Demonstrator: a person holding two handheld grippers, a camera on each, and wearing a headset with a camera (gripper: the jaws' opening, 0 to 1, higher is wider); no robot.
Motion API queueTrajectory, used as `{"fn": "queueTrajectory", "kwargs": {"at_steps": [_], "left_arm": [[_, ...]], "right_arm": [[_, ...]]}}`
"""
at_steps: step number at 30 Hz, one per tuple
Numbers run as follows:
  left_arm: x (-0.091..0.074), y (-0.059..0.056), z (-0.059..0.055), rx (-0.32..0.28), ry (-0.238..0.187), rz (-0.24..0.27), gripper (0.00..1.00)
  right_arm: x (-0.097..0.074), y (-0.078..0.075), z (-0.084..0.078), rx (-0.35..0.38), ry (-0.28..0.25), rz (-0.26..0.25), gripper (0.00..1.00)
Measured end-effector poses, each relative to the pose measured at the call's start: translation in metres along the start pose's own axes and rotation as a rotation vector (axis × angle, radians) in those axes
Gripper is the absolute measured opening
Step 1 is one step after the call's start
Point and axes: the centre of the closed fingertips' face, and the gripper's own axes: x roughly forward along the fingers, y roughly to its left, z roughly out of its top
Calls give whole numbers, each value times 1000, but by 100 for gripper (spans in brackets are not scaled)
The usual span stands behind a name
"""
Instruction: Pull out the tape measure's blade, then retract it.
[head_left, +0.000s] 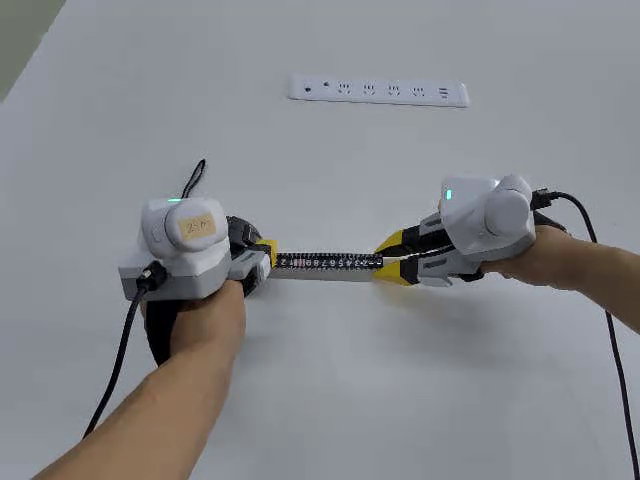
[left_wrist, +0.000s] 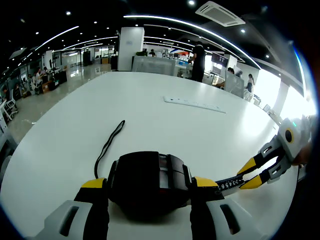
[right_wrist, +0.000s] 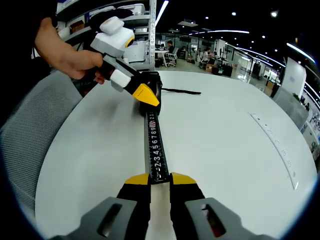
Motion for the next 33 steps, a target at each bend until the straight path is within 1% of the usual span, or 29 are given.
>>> {"fn": "queueTrajectory", "kwargs": {"at_steps": [4,18,27,33], "left_arm": [[1,0,0,-2,1,-1,63],[1,0,0,-5,5,-2,63],[1,0,0,-5,6,-2,63],[1,0,-1,-7,10,-5,63]], "right_arm": [[2,0,2,1,-4,-1,12],[22,0,17,-2,-24,10,12],[32,0,21,-5,-29,19,12],[43,2,31,-6,-40,27,12]]}}
